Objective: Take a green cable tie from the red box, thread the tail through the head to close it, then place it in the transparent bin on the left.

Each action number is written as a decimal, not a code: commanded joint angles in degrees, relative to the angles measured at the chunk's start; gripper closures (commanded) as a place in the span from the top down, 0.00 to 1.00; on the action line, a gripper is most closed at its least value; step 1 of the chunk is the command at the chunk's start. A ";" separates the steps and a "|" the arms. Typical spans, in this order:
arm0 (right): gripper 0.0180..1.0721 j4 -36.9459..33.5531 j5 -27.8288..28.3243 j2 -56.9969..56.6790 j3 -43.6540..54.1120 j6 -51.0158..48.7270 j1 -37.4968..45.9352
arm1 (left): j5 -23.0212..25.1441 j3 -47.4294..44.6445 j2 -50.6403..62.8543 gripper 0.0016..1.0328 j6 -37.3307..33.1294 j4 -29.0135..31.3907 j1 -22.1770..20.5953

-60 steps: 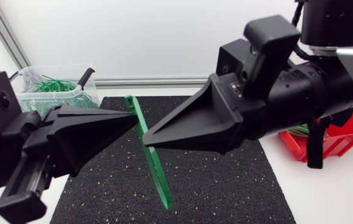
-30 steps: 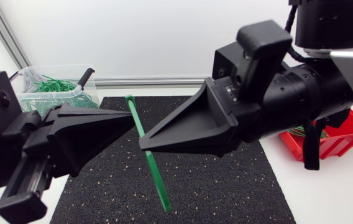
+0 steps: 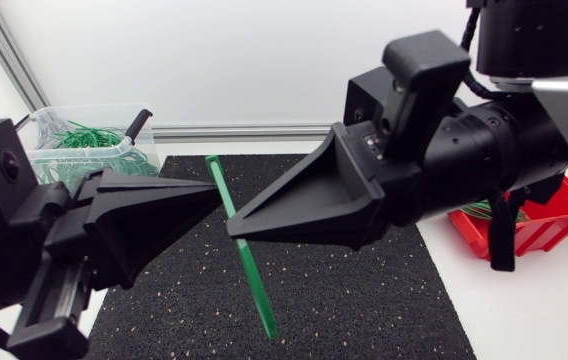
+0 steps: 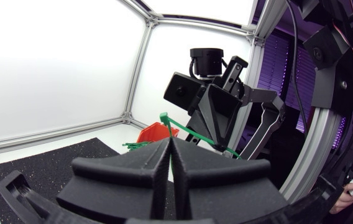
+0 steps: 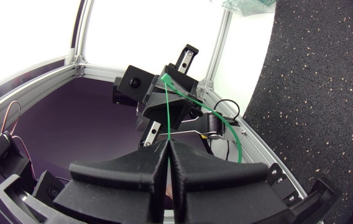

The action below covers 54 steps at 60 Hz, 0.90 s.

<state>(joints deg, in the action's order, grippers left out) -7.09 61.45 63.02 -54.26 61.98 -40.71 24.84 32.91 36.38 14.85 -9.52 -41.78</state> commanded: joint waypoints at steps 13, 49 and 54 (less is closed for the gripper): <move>0.05 -0.38 -0.02 0.96 -1.46 2.01 1.51 | -10.69 -2.76 -2.28 0.03 -8.52 -0.59 -10.69; 0.23 -2.05 1.30 1.49 -1.46 0.95 4.06 | -19.30 -3.55 -2.89 0.03 -15.38 0.03 -17.02; 0.35 -2.40 2.27 1.31 -1.37 0.51 4.50 | -19.22 -3.11 -2.72 0.03 -15.99 0.38 -16.49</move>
<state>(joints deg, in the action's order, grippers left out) -8.91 63.24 64.20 -54.98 61.95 -37.19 5.08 29.71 33.78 0.78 -9.13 -58.63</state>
